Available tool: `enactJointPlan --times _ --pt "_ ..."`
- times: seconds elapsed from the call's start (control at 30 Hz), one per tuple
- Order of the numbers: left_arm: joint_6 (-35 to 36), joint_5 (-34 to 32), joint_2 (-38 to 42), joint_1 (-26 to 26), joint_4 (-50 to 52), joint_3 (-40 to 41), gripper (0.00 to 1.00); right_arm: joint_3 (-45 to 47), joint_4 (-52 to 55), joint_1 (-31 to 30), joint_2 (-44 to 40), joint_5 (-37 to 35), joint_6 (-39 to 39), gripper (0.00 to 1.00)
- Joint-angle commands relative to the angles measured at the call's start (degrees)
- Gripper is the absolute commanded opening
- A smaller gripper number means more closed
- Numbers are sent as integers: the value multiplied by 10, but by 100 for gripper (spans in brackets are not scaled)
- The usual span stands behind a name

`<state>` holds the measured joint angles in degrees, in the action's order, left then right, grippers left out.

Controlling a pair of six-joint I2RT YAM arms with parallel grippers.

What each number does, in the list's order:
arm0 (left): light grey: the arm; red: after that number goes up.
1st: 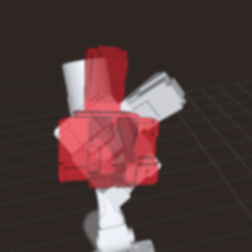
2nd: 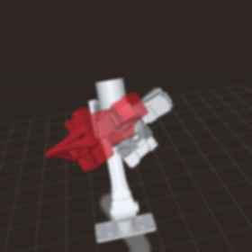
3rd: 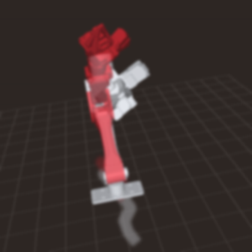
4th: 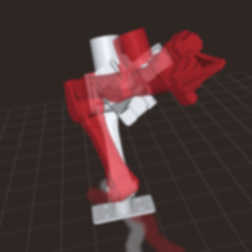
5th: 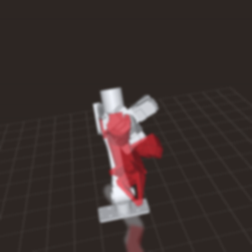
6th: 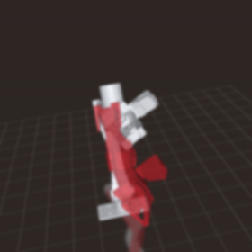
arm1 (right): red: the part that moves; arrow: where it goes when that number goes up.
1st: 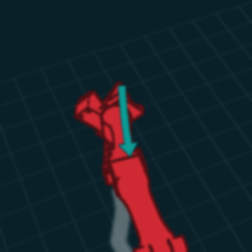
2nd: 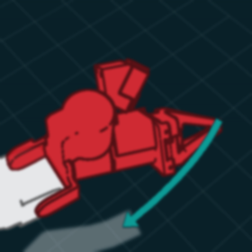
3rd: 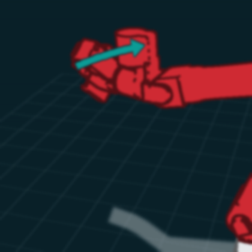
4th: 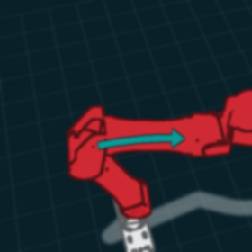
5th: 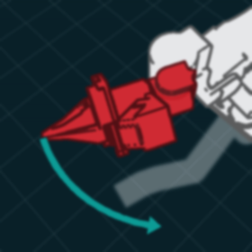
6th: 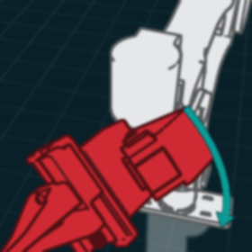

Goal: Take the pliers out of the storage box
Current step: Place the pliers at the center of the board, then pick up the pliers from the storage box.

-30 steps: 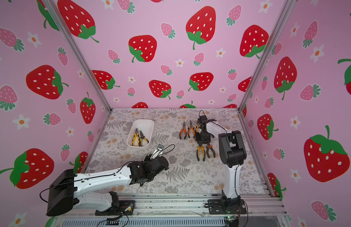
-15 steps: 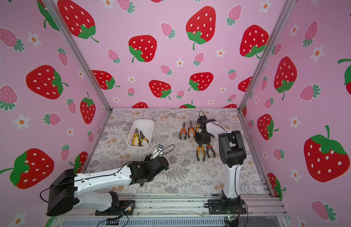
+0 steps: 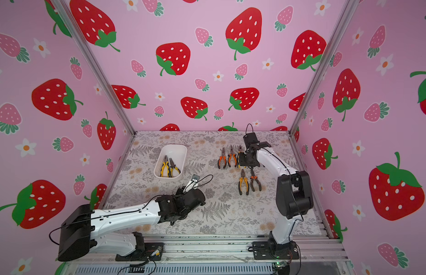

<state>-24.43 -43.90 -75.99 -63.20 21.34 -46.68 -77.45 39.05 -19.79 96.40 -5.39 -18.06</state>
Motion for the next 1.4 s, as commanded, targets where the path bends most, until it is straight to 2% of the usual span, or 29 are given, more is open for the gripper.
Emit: enactJointPlan --times 0.0,0.13,0.2,0.3,0.4,0.47,0.5,0.67,0.73,0.87,1.13,1.37 --pt "1 -3 -8 3 14 -23 37 119 -80 -61 -120 -13 -12 37" --pt "2 1 -15 3 15 -28 37 319 -255 -166 -273 -65 -17 37" --pt "2 1 -23 3 19 -33 36 396 -320 -196 -327 -87 -24 37" --pt "-1 0 -31 3 26 -40 36 445 -358 -233 -377 -118 -16 36" --pt "-1 3 -31 10 32 -45 36 452 -375 -256 -378 -123 4 36" --pt "-1 21 -24 31 30 -43 38 444 -372 -267 -367 -118 16 37" --pt "-3 39 -16 51 26 -39 41 441 -373 -270 -362 -116 20 37" --pt "-12 201 -7 214 20 -26 45 439 -374 -274 -352 -119 20 38" --pt "-14 250 -31 277 37 -43 46 442 -376 -275 -356 -121 18 38" --pt "-1 322 -102 357 71 -102 45 446 -376 -274 -362 -126 17 38" --pt "31 373 -229 447 131 -226 42 445 -375 -275 -362 -131 17 38" --pt "53 372 -285 467 151 -299 41 440 -378 -274 -357 -135 24 40"
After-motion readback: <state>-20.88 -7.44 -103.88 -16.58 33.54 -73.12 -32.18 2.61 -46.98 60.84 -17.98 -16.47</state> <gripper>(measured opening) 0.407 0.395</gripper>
